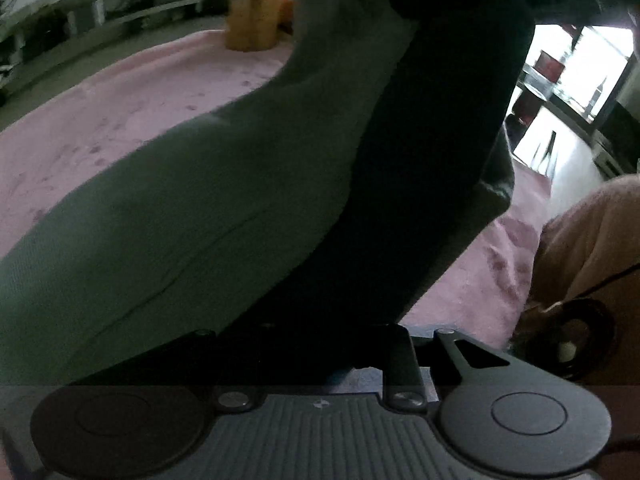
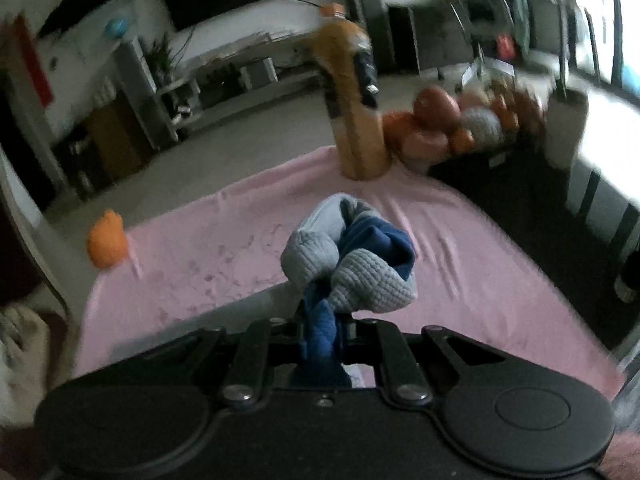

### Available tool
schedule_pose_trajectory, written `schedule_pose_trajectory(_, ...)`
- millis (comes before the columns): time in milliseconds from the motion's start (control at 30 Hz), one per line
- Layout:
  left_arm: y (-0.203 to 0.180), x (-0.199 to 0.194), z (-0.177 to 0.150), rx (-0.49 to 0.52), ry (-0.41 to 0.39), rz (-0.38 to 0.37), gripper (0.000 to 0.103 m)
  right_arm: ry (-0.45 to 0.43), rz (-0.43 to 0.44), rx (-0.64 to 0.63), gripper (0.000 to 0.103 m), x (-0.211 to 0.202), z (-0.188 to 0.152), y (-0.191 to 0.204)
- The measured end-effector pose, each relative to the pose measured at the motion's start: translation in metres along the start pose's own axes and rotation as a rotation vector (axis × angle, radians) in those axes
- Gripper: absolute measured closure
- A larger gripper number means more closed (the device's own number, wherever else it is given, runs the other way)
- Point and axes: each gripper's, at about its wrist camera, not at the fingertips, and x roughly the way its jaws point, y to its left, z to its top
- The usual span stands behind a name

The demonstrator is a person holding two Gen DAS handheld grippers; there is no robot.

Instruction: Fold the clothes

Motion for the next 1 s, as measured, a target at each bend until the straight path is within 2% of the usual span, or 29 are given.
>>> schedule_pose_trajectory(133,0.028,-0.058,-0.005,-0.115,-0.062,0.014,0.078,-0.030,-0.022,-0.108,0.091,-0.011,0.001,0.028)
schedule_pose_trajectory(200,0.049,-0.093,-0.019,-0.170,-0.108,0.037,0.072,-0.054,-0.029,-0.178,0.091,-0.017,-0.001,0.046)
schedule_pose_trajectory(267,0.073,-0.124,-0.039,-0.249,-0.171,0.068,0.072,-0.087,-0.033,-0.263,0.091,-0.022,-0.006,0.068)
schedule_pose_trajectory(367,0.119,-0.154,-0.075,-0.436,-0.256,0.119,0.072,-0.148,-0.021,-0.392,0.091,-0.027,-0.023,0.108)
schedule_pose_trajectory(433,0.147,-0.163,-0.096,-0.575,-0.280,0.152,0.074,-0.188,0.001,-0.459,0.092,-0.028,-0.036,0.133)
schedule_pose_trajectory(533,0.175,-0.175,-0.119,-0.711,-0.309,0.193,0.075,-0.231,0.084,-0.514,0.092,-0.025,-0.062,0.171)
schedule_pose_trajectory(700,0.197,-0.182,-0.131,-0.824,-0.318,0.219,0.075,-0.212,0.181,-0.675,0.092,-0.005,-0.103,0.214)
schedule_pose_trajectory(867,0.203,-0.190,-0.134,-0.848,-0.327,0.210,0.073,-0.177,0.267,-0.851,0.091,0.018,-0.144,0.255)
schedule_pose_trajectory(1000,0.207,-0.194,-0.139,-0.864,-0.327,0.212,0.073,-0.127,0.246,-1.071,0.088,0.029,-0.171,0.260)
